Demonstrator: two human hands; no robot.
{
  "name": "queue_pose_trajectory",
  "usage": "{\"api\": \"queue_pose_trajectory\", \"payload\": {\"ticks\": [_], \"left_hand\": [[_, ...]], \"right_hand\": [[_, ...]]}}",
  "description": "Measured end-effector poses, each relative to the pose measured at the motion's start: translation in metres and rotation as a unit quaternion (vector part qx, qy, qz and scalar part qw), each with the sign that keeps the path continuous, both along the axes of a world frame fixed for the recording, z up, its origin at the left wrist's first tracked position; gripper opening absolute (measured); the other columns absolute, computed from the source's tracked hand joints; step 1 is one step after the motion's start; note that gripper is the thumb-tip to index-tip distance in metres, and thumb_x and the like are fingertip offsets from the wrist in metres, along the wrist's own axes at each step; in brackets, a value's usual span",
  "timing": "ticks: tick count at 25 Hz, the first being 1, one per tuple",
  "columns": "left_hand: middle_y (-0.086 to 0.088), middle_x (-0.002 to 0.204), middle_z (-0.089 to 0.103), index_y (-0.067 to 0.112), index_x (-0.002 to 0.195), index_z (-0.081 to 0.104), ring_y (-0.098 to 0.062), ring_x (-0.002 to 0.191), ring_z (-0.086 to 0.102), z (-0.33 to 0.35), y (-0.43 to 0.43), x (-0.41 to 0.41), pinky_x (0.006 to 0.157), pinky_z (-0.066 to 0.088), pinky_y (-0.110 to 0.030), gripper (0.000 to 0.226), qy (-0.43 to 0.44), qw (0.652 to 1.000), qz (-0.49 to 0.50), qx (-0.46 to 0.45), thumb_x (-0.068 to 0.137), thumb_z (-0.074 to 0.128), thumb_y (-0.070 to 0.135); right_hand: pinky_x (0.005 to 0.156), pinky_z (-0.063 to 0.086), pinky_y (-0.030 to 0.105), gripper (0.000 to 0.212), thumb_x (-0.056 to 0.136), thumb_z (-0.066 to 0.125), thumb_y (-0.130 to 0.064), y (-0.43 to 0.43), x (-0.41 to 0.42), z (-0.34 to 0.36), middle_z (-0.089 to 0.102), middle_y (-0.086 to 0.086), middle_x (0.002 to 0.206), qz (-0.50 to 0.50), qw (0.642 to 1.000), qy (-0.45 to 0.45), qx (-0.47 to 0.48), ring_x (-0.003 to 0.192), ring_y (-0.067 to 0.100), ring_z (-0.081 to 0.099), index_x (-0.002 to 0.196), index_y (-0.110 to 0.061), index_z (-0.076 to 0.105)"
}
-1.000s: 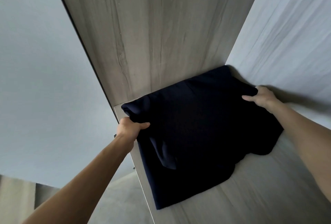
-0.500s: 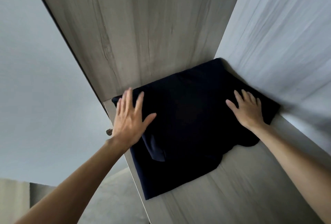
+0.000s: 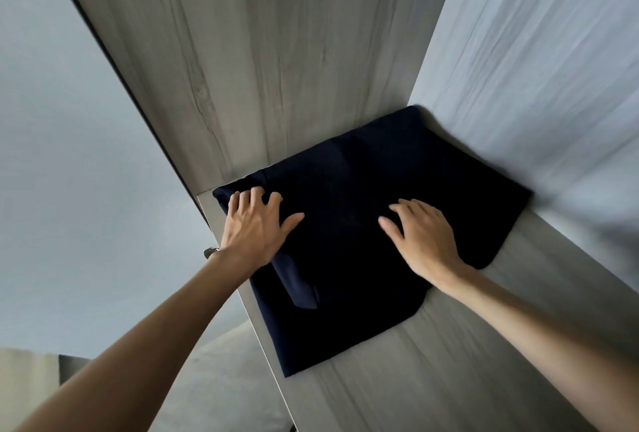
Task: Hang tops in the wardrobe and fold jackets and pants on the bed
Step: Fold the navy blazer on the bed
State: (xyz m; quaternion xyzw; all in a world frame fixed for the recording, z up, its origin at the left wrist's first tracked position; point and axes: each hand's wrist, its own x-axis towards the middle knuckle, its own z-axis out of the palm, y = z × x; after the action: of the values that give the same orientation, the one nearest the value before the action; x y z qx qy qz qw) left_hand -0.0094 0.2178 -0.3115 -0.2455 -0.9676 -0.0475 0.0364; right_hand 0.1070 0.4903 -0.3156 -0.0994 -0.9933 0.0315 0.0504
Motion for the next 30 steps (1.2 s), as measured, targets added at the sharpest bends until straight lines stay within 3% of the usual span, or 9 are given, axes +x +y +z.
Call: {"api": "queue_pose_trajectory", "payload": {"ticks": [3,6,9,12,14,18,21,24,30], "left_hand": [[-0.024,0.148,0.036,0.012,0.145,0.041,-0.043,0.139,0.032,0.003,0.004,-0.016,0.117,0.023,-0.051,0.078,0.005,1.000,0.003,0.020,0.093,0.031,0.070],[-0.023,0.163,0.006,0.023,0.159,0.005,-0.039,0.151,0.003,-0.007,0.005,-0.020,0.123,0.004,-0.048,0.089,-0.069,0.996,0.014,-0.050,0.087,0.012,0.076],[-0.025,0.162,0.002,0.026,0.158,-0.001,-0.039,0.151,0.003,-0.010,0.006,-0.022,0.123,0.004,-0.049,0.094,-0.077,0.994,0.026,-0.074,0.080,-0.001,0.079],[-0.026,0.162,0.000,0.025,0.158,-0.002,-0.041,0.151,0.005,-0.010,0.007,-0.023,0.123,0.006,-0.049,0.092,-0.089,0.991,0.026,-0.099,0.083,0.001,0.078],[-0.027,0.162,0.001,0.024,0.158,-0.002,-0.041,0.150,0.006,-0.006,0.007,-0.024,0.123,0.008,-0.049,0.088,-0.096,0.988,0.023,-0.117,0.088,0.007,0.076],[-0.026,0.156,0.022,0.019,0.156,0.018,-0.042,0.142,0.029,0.021,0.007,-0.030,0.117,0.025,-0.050,0.080,-0.140,0.981,0.001,-0.133,0.095,0.032,0.069],[-0.012,0.135,0.056,0.019,0.142,0.044,-0.033,0.121,0.055,0.060,0.021,-0.034,0.102,0.044,-0.046,0.059,-0.159,0.982,-0.098,-0.015,0.095,0.052,0.054],[0.001,0.121,0.066,0.026,0.134,0.052,-0.018,0.105,0.063,0.090,0.047,-0.021,0.097,0.048,-0.038,0.048,-0.246,0.936,-0.238,0.076,0.094,0.056,0.052],[0.001,0.104,0.068,0.025,0.125,0.056,-0.012,0.088,0.065,0.122,0.084,0.046,0.081,0.051,-0.023,0.034,-0.318,0.814,-0.486,0.030,0.097,0.055,0.045]], "right_hand": [[0.111,0.034,0.042,0.057,0.098,0.037,-0.057,0.005,-0.062,0.024,0.050,0.008,0.145,0.012,0.999,0.017,-0.042,0.135,0.027,0.044,0.137,-0.019,0.054],[0.121,0.009,0.052,0.065,0.098,0.040,-0.059,-0.013,-0.127,0.021,0.013,0.008,0.165,0.064,0.992,-0.050,-0.092,0.151,0.032,0.008,0.155,-0.031,0.026],[0.120,0.001,0.055,0.069,0.097,0.035,-0.063,-0.021,-0.156,0.003,0.000,0.005,0.166,0.102,0.980,-0.146,-0.092,0.151,0.033,-0.003,0.157,-0.038,0.011],[0.115,0.028,0.046,0.057,0.097,0.044,-0.057,0.006,-0.156,0.020,0.038,0.006,0.155,0.078,0.990,-0.065,-0.102,0.142,0.031,0.035,0.148,-0.030,0.040],[0.099,0.043,0.042,0.044,0.097,0.049,-0.047,0.035,-0.136,0.042,0.059,0.010,0.132,-0.048,0.995,0.022,-0.087,0.122,0.033,0.055,0.132,-0.021,0.058],[0.083,0.052,0.038,0.024,0.096,0.054,-0.038,0.058,-0.047,0.062,0.069,0.001,0.109,-0.170,0.978,0.006,-0.121,0.100,0.025,0.064,0.109,-0.023,0.068],[0.085,0.052,0.034,0.018,0.095,0.059,-0.032,0.039,0.005,0.076,0.071,0.000,0.105,-0.167,0.965,-0.010,-0.203,0.098,0.018,0.066,0.106,-0.023,0.070],[0.074,0.046,0.018,0.018,0.096,0.060,-0.029,0.003,0.045,0.098,0.069,-0.004,0.093,-0.141,0.963,-0.047,-0.225,0.085,0.008,0.064,0.108,-0.020,0.070],[0.066,0.039,0.007,0.010,0.096,0.061,-0.024,-0.094,0.144,0.123,0.059,-0.020,0.078,-0.253,0.932,0.013,-0.259,0.070,-0.008,0.055,0.102,-0.019,0.069]]}}
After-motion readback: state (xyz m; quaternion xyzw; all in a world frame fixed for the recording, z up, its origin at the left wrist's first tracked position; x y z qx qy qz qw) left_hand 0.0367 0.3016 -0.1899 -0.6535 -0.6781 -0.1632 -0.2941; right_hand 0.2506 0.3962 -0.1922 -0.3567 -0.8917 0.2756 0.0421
